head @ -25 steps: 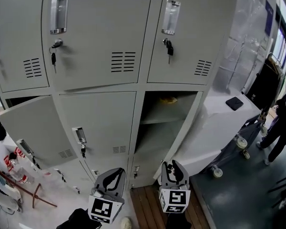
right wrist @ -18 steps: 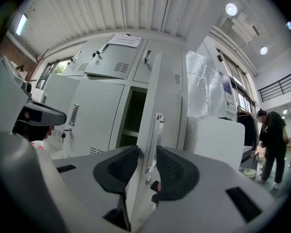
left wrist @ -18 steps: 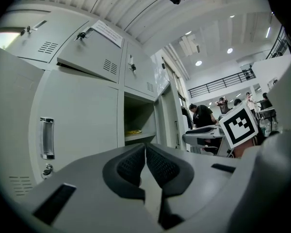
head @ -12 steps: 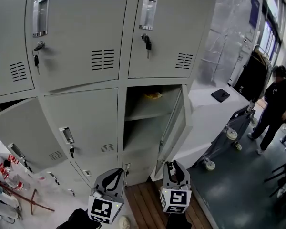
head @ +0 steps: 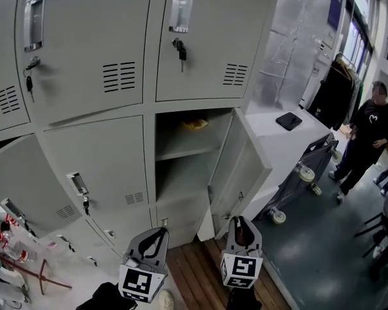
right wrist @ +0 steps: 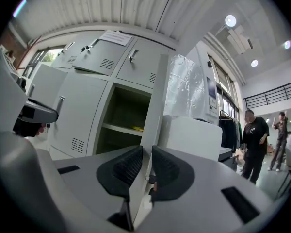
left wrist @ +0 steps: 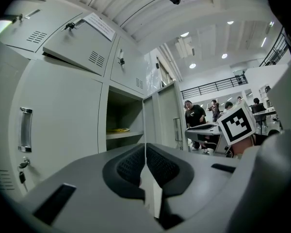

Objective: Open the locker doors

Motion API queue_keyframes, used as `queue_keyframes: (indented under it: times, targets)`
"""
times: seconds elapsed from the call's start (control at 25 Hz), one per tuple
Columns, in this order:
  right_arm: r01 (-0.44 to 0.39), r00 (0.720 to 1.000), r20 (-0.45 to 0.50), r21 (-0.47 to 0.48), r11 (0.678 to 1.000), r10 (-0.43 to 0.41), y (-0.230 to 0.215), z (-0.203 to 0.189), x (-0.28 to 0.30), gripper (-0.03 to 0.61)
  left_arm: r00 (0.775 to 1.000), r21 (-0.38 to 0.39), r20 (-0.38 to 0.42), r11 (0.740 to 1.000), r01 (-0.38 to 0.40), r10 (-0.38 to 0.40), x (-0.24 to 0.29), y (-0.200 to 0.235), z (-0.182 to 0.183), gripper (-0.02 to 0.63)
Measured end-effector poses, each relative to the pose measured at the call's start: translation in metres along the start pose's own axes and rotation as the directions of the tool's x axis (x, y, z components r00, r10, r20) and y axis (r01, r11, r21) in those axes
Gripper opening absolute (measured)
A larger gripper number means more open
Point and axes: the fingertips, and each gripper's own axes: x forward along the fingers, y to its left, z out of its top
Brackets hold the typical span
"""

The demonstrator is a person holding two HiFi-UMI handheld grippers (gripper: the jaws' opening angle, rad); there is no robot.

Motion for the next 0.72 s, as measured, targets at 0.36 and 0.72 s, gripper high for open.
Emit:
queue_keyframes:
  times: [0.36,0.72]
  targets:
    - [0.109,0.994,-0.024,-0.02,0.994,-0.11,-0.042,-0.011,0.003,0.028,1.0,-0.013,-0.003,1.0,0.025,-0.025,0.016,-0.006,-0.004,0.026]
    - [0.18,0.983,-0.04,-0.025,0.983,-0.181,-0.078,-0.019,0.012,0.014,0.999,-0.02,-0.015,0.999,0.05,-0.05,0.035,-0.009,-0.012,0.026]
